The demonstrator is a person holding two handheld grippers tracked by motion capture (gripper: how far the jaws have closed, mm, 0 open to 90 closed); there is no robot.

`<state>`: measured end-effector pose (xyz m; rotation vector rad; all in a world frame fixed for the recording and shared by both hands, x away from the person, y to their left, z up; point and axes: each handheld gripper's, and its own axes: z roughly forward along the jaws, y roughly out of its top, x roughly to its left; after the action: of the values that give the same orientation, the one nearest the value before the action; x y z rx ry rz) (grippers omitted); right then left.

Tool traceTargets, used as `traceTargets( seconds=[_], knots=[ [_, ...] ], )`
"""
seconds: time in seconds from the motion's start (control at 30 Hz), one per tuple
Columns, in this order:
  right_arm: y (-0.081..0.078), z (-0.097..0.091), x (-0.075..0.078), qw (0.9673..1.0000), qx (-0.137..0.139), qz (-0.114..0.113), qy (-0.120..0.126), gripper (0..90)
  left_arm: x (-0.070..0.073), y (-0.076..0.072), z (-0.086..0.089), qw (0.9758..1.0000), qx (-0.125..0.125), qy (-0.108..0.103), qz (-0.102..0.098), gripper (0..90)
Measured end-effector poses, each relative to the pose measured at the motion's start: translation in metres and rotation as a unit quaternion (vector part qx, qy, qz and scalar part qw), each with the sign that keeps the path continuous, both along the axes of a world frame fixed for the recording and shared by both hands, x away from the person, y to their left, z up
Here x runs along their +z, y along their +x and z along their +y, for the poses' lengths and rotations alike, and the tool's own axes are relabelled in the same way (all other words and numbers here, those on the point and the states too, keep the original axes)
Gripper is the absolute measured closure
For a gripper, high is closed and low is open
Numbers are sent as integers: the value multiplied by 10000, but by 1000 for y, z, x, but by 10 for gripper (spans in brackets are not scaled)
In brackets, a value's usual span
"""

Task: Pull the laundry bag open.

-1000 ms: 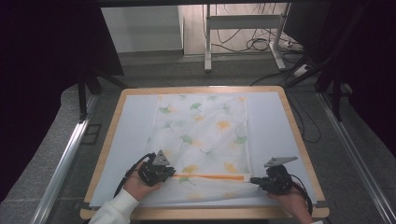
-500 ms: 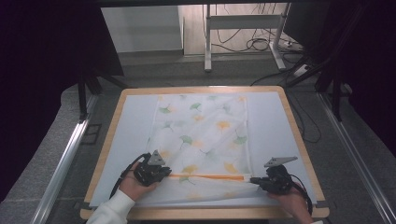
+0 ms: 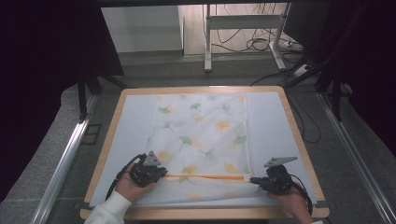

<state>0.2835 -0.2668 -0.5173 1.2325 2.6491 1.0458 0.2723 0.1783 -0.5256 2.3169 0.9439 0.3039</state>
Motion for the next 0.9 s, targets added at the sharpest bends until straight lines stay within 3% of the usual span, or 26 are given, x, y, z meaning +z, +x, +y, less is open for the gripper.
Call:
traceTargets(
  seconds=[0.6,0.9],
  knots=[
    [0,0,0,10000,2,2,0,899,-2,-7,35,9993,374,-82,56,843],
    [0,0,0,10000,2,-3,-9,899,-1,-10,42,9990,426,-77,55,843]
  ],
)
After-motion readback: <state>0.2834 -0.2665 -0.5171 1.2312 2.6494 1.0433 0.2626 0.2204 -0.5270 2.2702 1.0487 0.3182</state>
